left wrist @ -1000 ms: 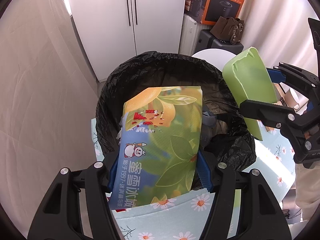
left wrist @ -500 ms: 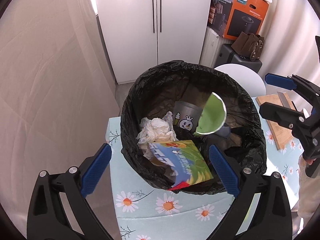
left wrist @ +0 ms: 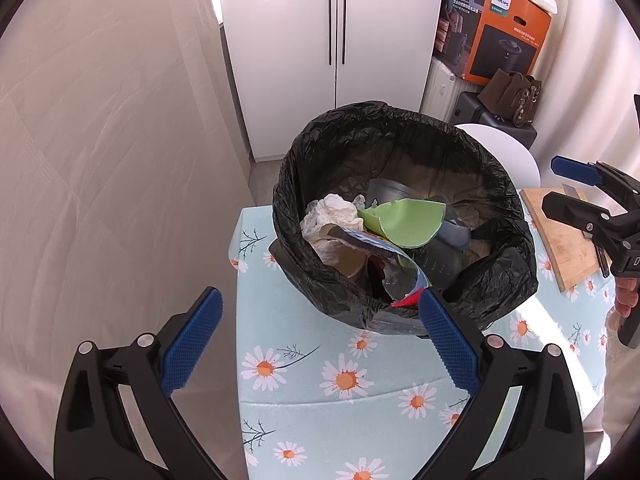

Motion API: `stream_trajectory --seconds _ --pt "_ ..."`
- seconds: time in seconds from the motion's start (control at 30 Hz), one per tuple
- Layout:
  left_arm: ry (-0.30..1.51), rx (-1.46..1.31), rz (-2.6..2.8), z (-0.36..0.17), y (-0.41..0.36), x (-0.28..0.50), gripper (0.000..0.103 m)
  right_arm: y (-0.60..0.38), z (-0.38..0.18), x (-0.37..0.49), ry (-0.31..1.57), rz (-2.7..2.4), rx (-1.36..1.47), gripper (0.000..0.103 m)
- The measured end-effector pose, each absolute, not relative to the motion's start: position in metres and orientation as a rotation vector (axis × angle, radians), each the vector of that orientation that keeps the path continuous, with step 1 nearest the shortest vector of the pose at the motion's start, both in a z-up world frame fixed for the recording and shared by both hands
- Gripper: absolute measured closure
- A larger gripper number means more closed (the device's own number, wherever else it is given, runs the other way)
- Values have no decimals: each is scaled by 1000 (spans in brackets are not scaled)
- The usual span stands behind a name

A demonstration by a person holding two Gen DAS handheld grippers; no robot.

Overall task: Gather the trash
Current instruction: 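Open both grippers to drop the drink packet and green piece into the bin, then lower the right gripper toward the light-green cup lying on the table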

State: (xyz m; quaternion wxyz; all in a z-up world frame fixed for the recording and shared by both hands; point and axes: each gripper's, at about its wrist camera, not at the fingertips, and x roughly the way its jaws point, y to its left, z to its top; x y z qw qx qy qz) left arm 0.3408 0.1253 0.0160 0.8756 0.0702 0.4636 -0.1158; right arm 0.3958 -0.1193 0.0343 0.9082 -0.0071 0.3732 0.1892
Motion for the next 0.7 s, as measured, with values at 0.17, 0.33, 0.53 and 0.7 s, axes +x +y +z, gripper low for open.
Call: stream_trajectory --seconds 0.17,0.33,0.53,0.7 --pt "966 124 -246 15 136 326 7 -120 31 372 771 384 -43 17" --pt "971 123 -242 10 143 314 7 -128 24 346 782 365 -62 17" --pt "979 104 -237 -3 152 300 6 -136 3 319 836 377 -90 17" --pt "983 79 -224 -16 156 287 6 -137 -30 307 922 440 -131 17"
